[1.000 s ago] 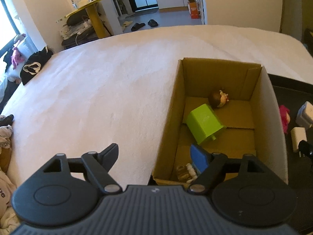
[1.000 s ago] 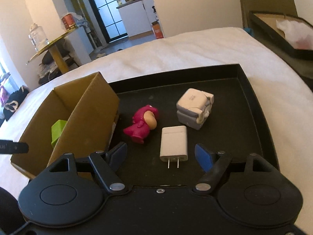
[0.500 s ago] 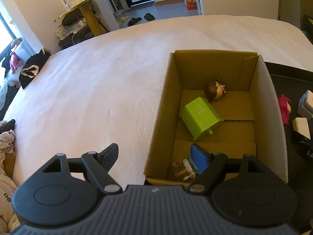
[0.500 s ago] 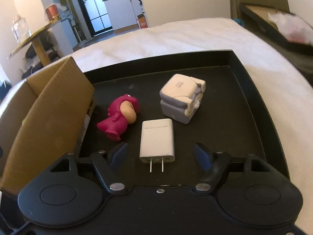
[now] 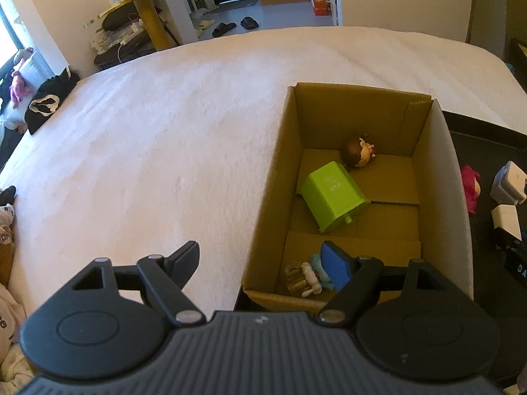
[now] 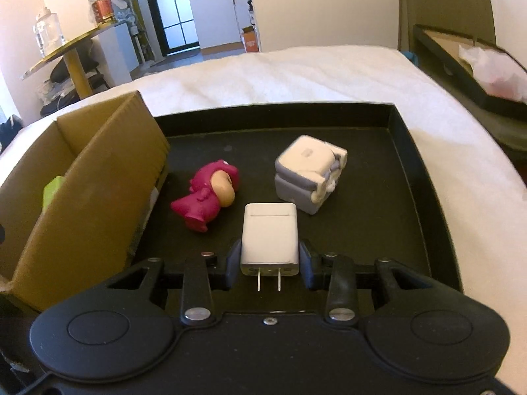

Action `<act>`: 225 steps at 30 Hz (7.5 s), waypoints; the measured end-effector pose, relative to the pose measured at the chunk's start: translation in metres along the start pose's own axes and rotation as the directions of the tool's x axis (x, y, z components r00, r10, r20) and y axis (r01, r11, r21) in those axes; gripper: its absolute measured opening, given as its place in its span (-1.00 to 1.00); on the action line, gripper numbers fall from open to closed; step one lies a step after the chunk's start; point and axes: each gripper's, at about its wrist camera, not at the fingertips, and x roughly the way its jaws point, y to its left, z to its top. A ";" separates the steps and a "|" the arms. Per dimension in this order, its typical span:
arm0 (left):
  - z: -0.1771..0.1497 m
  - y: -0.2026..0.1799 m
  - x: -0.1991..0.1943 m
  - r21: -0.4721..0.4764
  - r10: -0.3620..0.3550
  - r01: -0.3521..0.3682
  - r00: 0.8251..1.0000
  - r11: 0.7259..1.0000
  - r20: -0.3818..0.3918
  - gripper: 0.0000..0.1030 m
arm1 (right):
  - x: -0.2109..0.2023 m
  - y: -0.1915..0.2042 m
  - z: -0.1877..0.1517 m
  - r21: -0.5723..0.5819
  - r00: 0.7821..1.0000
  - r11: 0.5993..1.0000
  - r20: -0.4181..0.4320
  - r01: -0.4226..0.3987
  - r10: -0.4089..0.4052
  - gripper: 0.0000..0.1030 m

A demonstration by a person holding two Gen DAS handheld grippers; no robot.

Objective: Organize rigid objects
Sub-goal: 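Carry the white charger into the box and open the right tool, then move the right tool back to the white folded charger block, then grasp the white folded charger block with the right tool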

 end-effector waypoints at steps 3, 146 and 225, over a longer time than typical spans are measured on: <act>-0.002 0.003 0.000 -0.008 -0.009 0.009 1.000 1.000 0.002 0.54 | -0.010 0.004 0.003 -0.011 1.000 1.000 0.014 -0.011 0.011 -0.30; 0.000 0.016 0.008 -0.103 -0.022 0.024 1.000 0.994 0.019 0.48 | -0.022 -0.003 0.050 0.036 0.999 0.999 0.048 -0.024 0.022 0.75; 0.004 0.044 -0.008 -0.128 -0.131 0.139 0.989 0.982 0.072 0.43 | -0.057 0.052 0.073 0.002 0.994 0.997 0.084 -0.078 0.077 -0.16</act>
